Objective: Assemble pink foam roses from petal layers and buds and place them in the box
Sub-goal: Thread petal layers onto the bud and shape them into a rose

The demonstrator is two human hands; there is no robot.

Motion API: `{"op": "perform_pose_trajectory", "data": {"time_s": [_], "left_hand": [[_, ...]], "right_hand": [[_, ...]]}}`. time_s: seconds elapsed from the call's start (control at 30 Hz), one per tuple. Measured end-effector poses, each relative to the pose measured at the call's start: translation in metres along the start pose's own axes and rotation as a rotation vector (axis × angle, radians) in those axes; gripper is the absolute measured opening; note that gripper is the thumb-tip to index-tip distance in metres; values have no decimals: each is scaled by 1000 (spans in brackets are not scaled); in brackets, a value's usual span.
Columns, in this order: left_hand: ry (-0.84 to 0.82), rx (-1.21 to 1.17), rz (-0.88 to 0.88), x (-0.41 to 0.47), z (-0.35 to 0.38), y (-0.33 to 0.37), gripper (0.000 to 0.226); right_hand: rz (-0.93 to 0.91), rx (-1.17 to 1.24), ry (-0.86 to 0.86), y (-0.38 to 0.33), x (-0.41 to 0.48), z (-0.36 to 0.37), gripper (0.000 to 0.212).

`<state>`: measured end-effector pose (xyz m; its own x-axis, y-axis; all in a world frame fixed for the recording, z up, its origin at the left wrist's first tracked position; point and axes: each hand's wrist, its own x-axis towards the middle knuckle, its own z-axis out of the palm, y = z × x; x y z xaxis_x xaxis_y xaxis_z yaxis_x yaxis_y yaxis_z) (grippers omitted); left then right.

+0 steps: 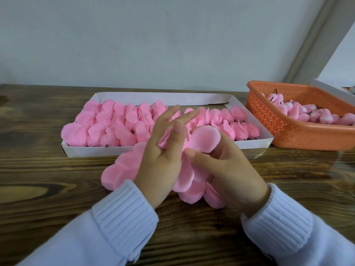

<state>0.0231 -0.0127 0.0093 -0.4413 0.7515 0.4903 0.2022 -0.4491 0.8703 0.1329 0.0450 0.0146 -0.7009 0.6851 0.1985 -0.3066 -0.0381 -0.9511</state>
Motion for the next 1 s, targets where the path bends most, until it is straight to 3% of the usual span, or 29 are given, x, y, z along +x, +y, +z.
{"op": "perform_pose_trajectory", "data": {"time_s": [0.07, 0.3, 0.43, 0.53, 0.57, 0.67, 0.8, 1.0], "left_hand": [[-34, 20, 15, -1, 1, 0, 70], [-93, 50, 20, -2, 1, 6, 43], [-46, -71, -19, -3, 0, 5, 99], [-141, -106, -151, -1, -4, 3, 115], [-225, -88, -187, -1, -6, 4, 108], [-375, -88, -150, 3, -10, 7, 36], [-371, -162, -125, 3, -11, 14, 37], [-311, -90, -104, 4, -9, 13, 22]], "right_hand": [[-20, 13, -13, 0, 0, 2, 50], [-44, 11, -7, 2, 2, 0, 45], [-66, 101, -28, 0, 3, 0, 52], [-75, 110, -32, -2, 4, -2, 49], [-77, 113, -39, -2, 4, -3, 49], [-73, 90, -69, -1, 4, -4, 53], [-67, 40, -133, 0, 4, -5, 43], [-65, 6, -158, -1, 4, -7, 43]]}}
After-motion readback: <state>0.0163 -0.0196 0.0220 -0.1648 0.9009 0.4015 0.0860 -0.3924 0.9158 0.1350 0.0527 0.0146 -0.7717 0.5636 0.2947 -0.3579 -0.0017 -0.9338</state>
